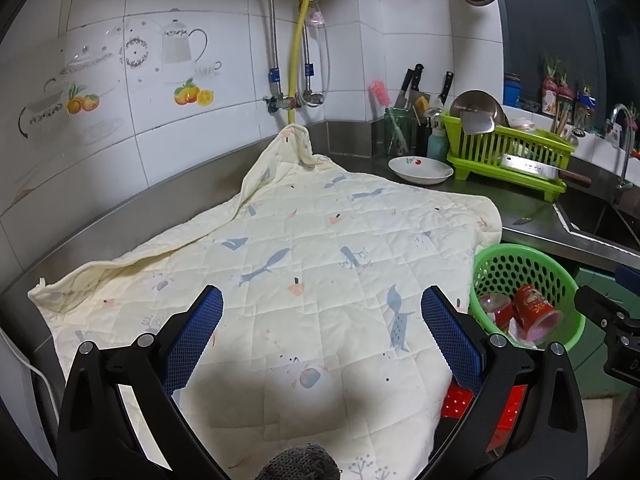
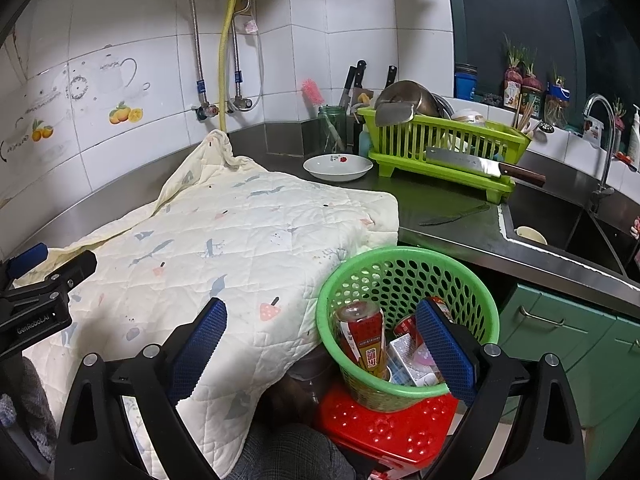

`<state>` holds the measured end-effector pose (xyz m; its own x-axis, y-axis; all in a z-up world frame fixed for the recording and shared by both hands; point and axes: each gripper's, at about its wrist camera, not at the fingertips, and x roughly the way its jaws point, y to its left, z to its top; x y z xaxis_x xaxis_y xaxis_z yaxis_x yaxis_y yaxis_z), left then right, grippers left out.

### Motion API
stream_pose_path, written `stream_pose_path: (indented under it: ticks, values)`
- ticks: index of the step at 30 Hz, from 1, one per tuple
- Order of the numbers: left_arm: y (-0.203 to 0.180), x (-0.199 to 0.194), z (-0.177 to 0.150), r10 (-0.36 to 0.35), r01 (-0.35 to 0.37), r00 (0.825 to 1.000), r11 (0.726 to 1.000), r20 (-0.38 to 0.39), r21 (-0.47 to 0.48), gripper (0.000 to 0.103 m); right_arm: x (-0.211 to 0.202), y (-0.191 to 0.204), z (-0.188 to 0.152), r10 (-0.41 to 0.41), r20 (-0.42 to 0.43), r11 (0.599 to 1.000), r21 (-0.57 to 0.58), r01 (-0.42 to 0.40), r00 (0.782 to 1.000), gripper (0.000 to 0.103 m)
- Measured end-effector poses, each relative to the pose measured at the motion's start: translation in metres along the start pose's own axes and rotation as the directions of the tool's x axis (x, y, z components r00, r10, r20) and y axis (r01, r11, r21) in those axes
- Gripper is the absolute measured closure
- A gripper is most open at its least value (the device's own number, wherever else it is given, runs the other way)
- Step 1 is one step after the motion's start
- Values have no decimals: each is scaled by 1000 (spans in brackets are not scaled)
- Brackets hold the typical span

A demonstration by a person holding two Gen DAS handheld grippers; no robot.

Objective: Collect trash

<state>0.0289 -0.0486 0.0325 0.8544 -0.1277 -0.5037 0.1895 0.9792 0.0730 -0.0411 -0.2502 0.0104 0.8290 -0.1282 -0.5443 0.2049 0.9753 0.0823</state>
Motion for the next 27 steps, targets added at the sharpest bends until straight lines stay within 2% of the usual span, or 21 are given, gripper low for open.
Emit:
stream_pose_path:
  ticks: [7,14,27]
  values:
    - [-1,-1,-1,0,0,1000,1000,19,13,5,3,4,0,5,-2,1000,-13,-5,1000,11]
    - [5,2,1,-4,4,1000,1000,6,-18,5,6,7,2,7,-1,1000,-20,-7,1000,10]
    - [8,8,-1,23,-23,1000,1000,-11,-15,5,9,12,3,-1,5,1000,-19,1,1000,9]
